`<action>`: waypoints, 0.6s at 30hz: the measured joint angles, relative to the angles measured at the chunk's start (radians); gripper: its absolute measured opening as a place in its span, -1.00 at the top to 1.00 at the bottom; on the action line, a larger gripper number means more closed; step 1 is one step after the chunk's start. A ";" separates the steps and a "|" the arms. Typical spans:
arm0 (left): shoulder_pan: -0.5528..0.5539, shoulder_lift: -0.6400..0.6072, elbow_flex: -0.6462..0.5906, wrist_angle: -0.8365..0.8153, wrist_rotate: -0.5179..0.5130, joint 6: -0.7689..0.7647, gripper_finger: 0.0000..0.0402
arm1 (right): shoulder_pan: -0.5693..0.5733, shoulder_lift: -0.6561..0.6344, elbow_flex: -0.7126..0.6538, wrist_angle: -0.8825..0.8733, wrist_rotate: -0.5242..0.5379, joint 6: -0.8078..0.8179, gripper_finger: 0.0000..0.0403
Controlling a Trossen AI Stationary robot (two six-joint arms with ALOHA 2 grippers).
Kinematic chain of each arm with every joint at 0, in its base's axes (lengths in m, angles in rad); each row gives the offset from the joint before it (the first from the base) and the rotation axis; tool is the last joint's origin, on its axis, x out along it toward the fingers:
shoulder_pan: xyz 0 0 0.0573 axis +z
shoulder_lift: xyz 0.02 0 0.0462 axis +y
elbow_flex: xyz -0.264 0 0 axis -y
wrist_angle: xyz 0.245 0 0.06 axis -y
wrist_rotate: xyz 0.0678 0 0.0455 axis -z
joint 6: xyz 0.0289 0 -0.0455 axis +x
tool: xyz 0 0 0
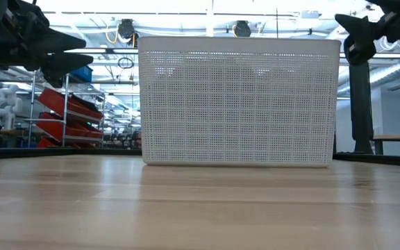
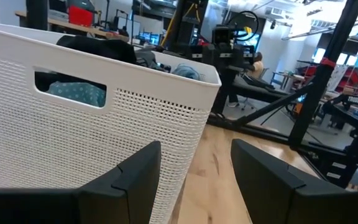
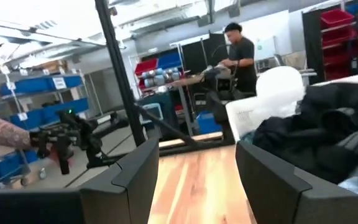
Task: Sort clothes
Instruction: Return to Home Position
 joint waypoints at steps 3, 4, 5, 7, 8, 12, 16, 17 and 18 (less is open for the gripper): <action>0.000 0.000 0.000 0.000 0.001 0.005 -0.02 | 0.050 0.044 -0.041 0.061 0.052 -0.011 0.00; 0.000 0.000 0.000 0.000 0.001 0.005 -0.02 | 0.063 0.057 -0.057 0.087 0.059 -0.020 0.00; 0.000 0.000 0.000 0.000 0.001 0.005 -0.02 | 0.075 0.066 -0.073 0.117 0.064 -0.029 0.00; 0.000 0.000 0.000 0.000 0.003 0.001 -0.02 | 0.093 0.072 -0.099 0.163 0.073 -0.032 0.00; 0.000 0.000 0.000 0.000 0.006 0.001 -0.02 | 0.101 0.070 -0.107 0.161 0.080 -0.025 0.00; 0.000 0.000 0.000 -0.002 0.026 -0.002 -0.02 | 0.129 0.053 -0.137 0.114 0.083 0.020 0.00; 0.000 0.000 0.000 -0.002 0.027 0.003 -0.02 | 0.154 0.041 -0.160 0.155 0.081 -0.024 0.00; 0.000 0.000 0.000 -0.002 0.026 0.005 -0.02 | 0.157 0.038 -0.159 0.156 0.081 -0.034 0.00; 0.000 0.000 0.000 -0.002 0.024 0.006 -0.02 | 0.158 0.036 -0.159 0.155 0.081 -0.036 0.00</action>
